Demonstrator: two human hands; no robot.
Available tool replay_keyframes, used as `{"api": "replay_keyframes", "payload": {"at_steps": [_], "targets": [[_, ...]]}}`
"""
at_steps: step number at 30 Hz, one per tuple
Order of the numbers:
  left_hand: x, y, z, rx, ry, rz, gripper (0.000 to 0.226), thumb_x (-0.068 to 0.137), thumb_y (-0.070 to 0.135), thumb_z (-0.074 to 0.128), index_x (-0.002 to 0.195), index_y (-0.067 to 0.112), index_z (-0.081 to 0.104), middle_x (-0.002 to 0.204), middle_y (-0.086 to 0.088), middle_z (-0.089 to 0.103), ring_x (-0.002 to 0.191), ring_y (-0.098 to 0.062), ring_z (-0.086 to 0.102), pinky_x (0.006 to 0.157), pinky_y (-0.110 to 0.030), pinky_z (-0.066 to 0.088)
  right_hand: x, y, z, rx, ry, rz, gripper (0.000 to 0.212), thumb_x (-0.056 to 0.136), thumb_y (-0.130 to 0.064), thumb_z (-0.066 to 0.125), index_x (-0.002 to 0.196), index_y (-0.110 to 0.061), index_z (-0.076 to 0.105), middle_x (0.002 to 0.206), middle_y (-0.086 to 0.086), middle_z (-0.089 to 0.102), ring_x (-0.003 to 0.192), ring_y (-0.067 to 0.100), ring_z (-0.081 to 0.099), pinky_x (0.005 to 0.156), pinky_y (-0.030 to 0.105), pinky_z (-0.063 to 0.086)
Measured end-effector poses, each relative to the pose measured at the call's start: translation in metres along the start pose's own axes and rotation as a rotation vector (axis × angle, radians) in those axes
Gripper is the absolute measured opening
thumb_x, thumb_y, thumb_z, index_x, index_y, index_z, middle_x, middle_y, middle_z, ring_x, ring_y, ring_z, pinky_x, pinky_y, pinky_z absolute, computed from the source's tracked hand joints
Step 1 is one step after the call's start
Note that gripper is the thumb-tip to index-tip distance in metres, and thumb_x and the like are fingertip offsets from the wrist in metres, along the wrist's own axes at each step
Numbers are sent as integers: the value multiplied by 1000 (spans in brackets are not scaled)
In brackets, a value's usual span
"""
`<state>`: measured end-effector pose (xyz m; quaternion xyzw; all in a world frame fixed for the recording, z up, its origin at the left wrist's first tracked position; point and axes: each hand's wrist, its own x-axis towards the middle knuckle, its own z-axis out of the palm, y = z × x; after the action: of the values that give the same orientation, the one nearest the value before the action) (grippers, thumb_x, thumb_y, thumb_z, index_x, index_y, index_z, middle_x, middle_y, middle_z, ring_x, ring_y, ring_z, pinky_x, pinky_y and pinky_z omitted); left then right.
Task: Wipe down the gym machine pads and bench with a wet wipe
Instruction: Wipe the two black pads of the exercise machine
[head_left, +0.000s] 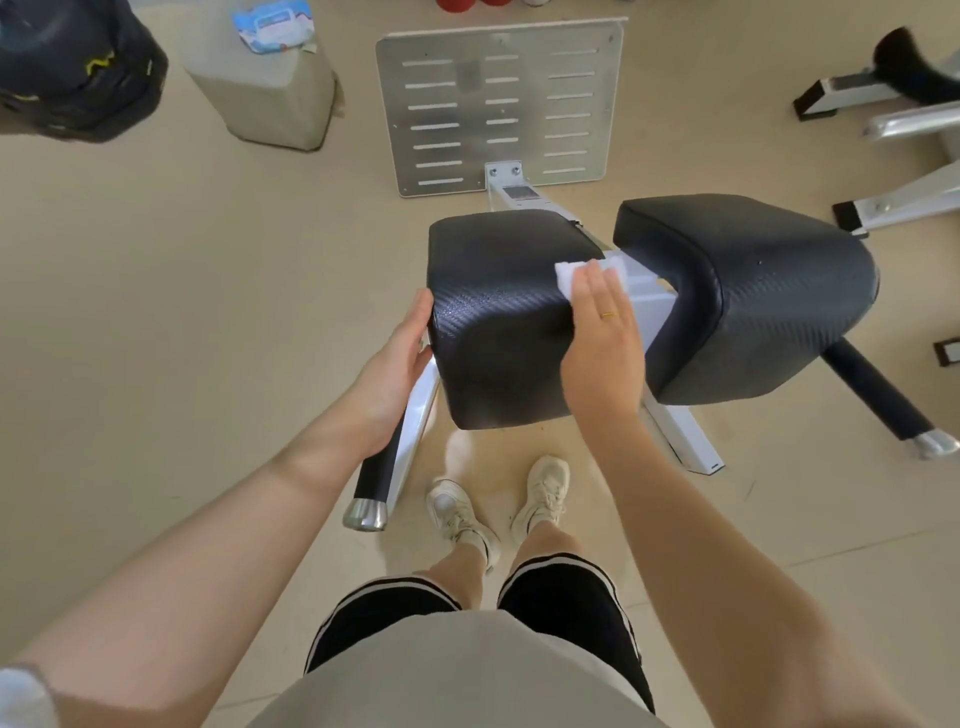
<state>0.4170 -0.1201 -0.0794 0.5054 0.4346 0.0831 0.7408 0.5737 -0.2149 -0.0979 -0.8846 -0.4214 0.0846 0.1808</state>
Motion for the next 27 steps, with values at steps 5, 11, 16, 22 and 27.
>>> {"api": "replay_keyframes", "payload": {"at_steps": [5, 11, 16, 22, 27], "targets": [[-3, 2, 10, -96, 40, 17, 34, 101, 29, 21, 99, 35, 54, 86, 34, 65, 88, 22, 56, 84, -5, 42, -41, -48, 56, -43, -60, -329, 54, 80, 2, 50, 134, 0, 41, 140, 17, 45, 131, 32, 39, 114, 36, 13], [-7, 11, 19, -111, 51, -9, 34, 100, 40, 22, 107, 39, 56, 105, 32, 62, 112, 11, 50, 98, -11, 34, -28, -7, 31, -216, -19, -183, 53, 91, -24, 38, 139, -4, 34, 147, 15, 35, 136, 29, 31, 113, 34, 13], [-7, 6, 24, -88, 138, -62, 24, 97, 50, 26, 115, 45, 41, 117, 28, 45, 122, 0, 37, 110, -25, 20, -25, 28, 13, -100, -30, 22, 59, 98, -25, 37, 147, -10, 8, 156, 8, 8, 144, 23, 2, 114, 31, -1], [0, -8, 23, -161, 210, -46, 20, 95, 46, 32, 106, 44, 49, 116, 26, 51, 123, -3, 45, 114, -30, 24, -54, -21, 68, -110, -71, -423, 64, 86, -35, 39, 140, -4, 27, 147, 14, 34, 137, 25, 19, 115, 33, 6], [-3, -10, 34, -221, 284, 13, 28, 99, 39, 22, 109, 40, 48, 106, 30, 57, 113, 0, 49, 100, -22, 33, -49, -4, 70, -186, 1, -519, 61, 87, -33, 46, 139, -6, 32, 145, 12, 38, 136, 22, 23, 114, 34, 11]]}}
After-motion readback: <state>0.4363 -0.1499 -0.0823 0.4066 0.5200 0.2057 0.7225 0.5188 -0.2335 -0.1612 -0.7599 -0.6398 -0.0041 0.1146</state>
